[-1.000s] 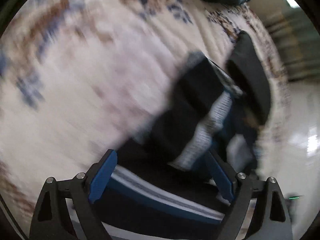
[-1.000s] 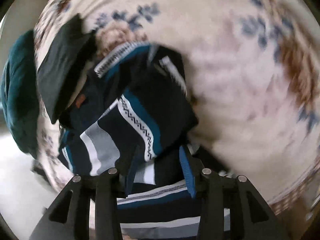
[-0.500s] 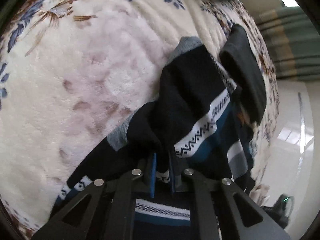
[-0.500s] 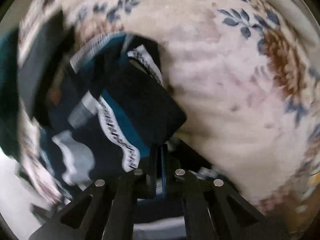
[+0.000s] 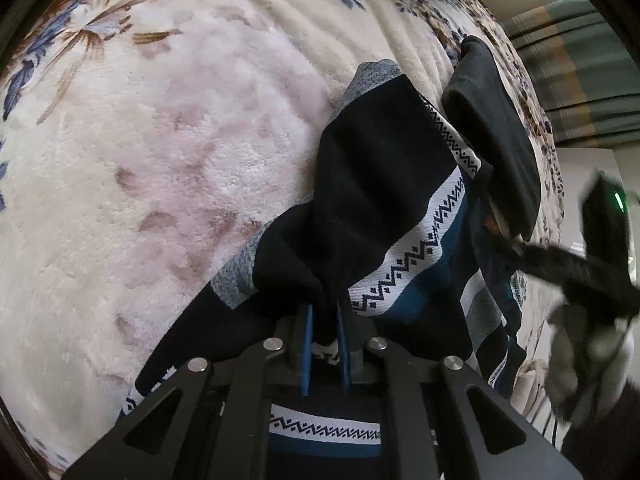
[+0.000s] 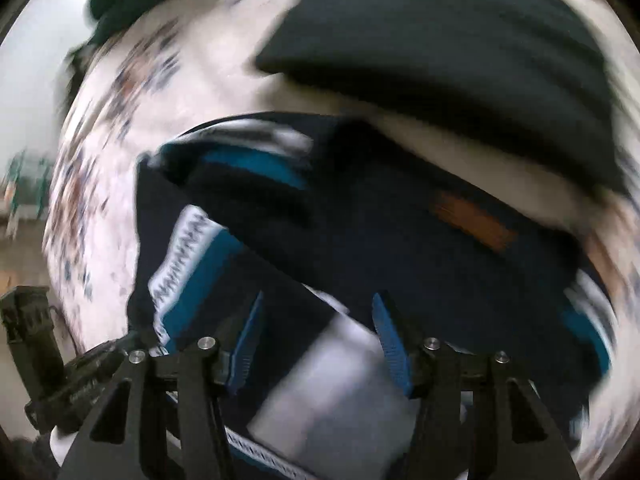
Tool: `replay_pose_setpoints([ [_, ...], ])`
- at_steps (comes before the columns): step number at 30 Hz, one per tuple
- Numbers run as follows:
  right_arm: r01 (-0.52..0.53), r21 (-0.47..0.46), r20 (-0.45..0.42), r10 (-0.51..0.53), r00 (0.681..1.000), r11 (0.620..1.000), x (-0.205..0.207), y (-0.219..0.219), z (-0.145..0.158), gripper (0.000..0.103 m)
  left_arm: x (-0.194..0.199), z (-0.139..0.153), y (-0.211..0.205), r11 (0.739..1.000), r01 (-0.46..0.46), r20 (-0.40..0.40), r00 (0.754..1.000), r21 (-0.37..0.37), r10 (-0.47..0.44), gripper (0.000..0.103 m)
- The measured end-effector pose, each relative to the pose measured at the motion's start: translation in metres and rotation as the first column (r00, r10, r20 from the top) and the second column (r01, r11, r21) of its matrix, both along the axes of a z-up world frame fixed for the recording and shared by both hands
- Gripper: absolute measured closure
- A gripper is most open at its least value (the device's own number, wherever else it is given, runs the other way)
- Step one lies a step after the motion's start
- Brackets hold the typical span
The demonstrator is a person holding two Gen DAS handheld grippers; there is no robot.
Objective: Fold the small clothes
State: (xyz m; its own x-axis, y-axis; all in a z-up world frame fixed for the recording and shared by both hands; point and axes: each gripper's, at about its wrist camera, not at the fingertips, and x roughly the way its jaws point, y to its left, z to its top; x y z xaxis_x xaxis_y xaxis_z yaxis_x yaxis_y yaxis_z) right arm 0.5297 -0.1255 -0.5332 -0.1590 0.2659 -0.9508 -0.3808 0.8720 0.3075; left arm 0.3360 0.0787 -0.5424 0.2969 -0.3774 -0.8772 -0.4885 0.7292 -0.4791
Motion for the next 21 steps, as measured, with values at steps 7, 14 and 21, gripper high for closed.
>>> replay_pose_setpoints([
  [7,-0.026,-0.066,0.173,0.037,0.984,0.998,0.022,0.028,0.009,0.103,-0.004,-0.002,0.004,1.0,0.006,0.013,1.0,-0.02,-0.006,0.094],
  [14,0.086,0.146,-0.108,-0.07,0.992,0.986,0.043,0.025,0.003,0.031,-0.004,0.002,0.003,0.998,0.058,0.031,0.998,-0.003,-0.058,0.094],
  [21,-0.02,0.064,-0.058,0.024,0.998,0.998,0.027,0.066,-0.013,0.092,-0.003,-0.003,0.005,0.997,0.07,0.041,0.997,-0.025,-0.069,0.094],
])
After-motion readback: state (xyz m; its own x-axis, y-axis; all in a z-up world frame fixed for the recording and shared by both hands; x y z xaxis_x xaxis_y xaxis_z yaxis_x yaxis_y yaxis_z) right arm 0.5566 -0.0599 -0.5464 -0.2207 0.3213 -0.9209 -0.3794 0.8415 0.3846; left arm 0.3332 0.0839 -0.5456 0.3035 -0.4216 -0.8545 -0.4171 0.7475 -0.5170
